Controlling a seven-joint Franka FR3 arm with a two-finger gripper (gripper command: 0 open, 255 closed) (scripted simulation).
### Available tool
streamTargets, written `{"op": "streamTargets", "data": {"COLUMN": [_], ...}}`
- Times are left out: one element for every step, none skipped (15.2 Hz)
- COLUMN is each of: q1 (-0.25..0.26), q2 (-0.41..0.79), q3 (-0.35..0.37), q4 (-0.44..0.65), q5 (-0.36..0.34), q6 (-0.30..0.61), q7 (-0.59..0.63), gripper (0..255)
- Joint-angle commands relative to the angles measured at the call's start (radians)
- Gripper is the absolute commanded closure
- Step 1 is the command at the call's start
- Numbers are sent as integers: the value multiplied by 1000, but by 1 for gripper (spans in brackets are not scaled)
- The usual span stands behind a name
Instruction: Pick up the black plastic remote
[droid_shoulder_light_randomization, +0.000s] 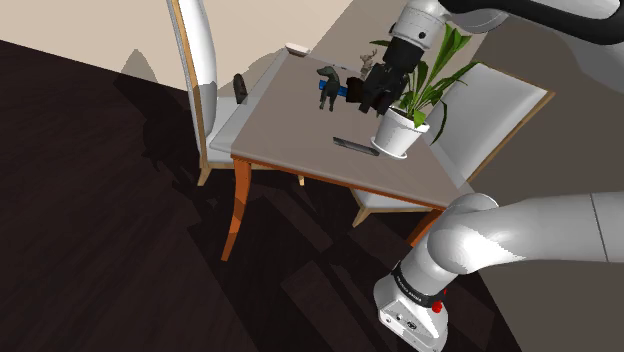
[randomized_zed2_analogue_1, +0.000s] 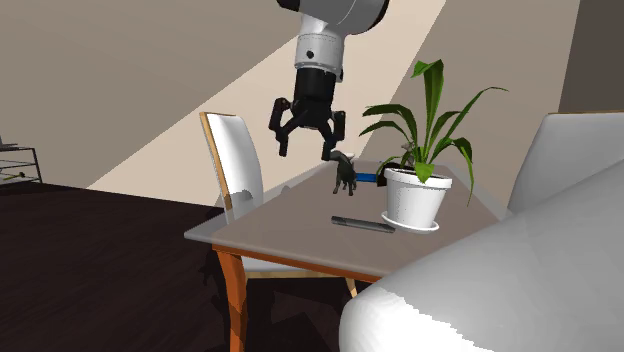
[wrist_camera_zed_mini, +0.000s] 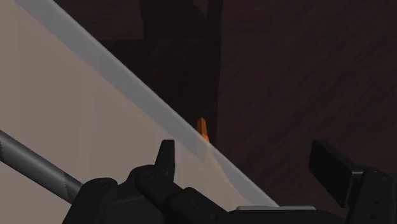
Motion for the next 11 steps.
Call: {"op": "streamTargets", "data": {"q1": [0,0,1,1,1,1,1,1,2,2,2], "q2": [0,-1,0,2,6,11,19,28,39,52,67], "q3": [0,-16,-33,-50,-67,-85,-103,-121,-140,-159,-178], "q4": [0,-21,-41,-60,-77,-92,-106,-119,-130,-140,-148], "q5": [0,-19,-39,-59,-78,-98,-117,-136,-155,-173,-191], "q6": [0,19,39,60,81,104,127,151,176,202,229], "q7": [0,-40,-81,-121,-160,-200,-239,-278,-316,-355,-393], "gripper": [0,0,0,0,0,0,0,0,0,0,0]}}
